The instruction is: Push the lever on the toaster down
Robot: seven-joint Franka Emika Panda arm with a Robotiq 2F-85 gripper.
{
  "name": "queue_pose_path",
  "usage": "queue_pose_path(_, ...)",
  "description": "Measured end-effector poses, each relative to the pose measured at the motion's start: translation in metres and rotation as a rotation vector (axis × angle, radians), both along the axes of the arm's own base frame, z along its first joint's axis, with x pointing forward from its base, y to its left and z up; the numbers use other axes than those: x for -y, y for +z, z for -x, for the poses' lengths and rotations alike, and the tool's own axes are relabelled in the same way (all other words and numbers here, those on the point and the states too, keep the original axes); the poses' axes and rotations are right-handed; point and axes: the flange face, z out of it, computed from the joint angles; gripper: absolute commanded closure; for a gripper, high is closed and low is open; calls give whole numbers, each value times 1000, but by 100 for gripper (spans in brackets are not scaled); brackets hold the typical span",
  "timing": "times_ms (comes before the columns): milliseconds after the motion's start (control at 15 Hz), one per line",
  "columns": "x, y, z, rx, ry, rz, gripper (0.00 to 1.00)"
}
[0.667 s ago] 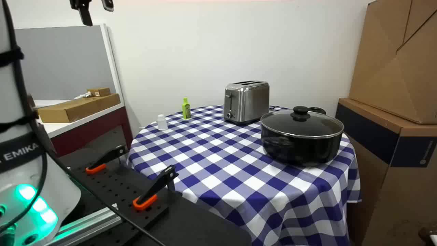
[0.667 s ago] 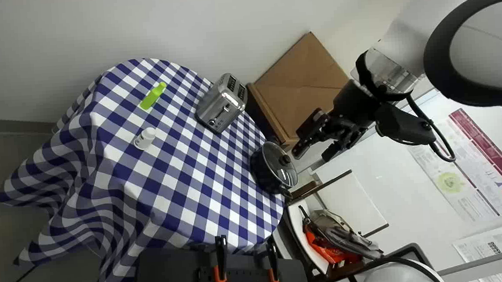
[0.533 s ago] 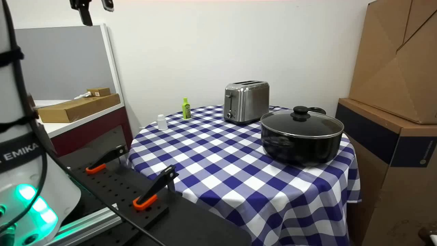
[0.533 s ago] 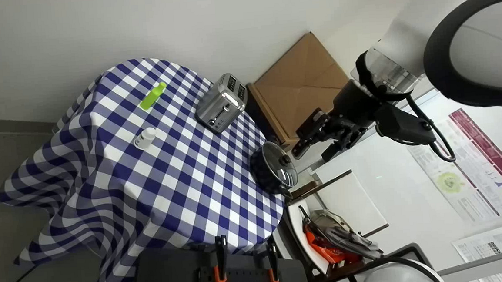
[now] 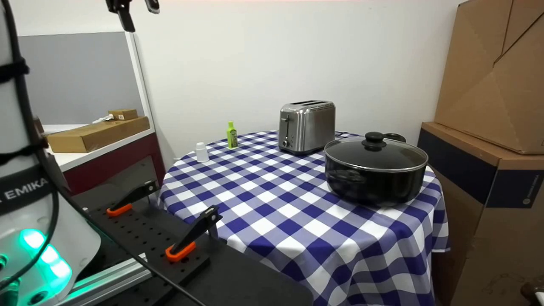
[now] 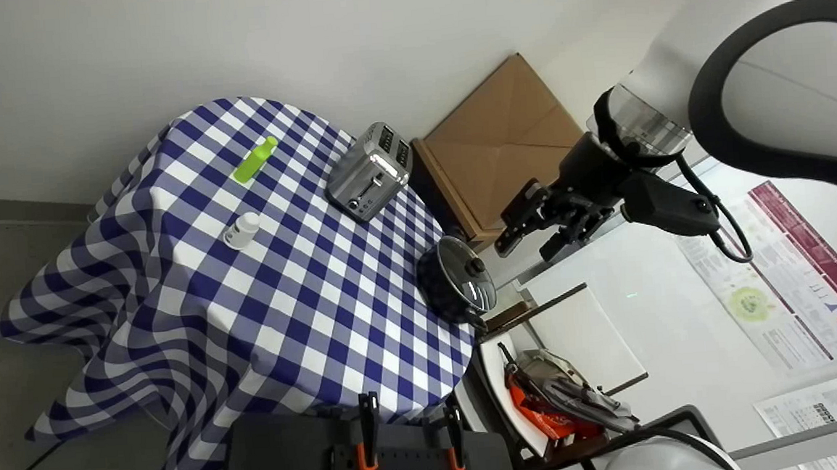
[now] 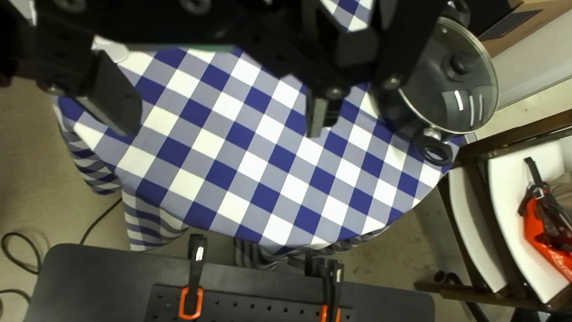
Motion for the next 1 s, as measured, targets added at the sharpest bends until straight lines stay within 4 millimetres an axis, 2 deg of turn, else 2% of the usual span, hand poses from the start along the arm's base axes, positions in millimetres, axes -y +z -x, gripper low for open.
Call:
queue_pose_path(133, 22, -5, -22, 29, -20, 29, 56)
queue_pose_path(333, 54, -22, -65, 70, -34, 24, 79)
queue_pose_path(533, 76, -43, -113, 131, -28, 33, 99)
queue_pose_path(733, 79, -68, -161, 222, -22, 86, 100)
queue_pose_path(1000, 69, -112, -219, 311, -12, 156, 100)
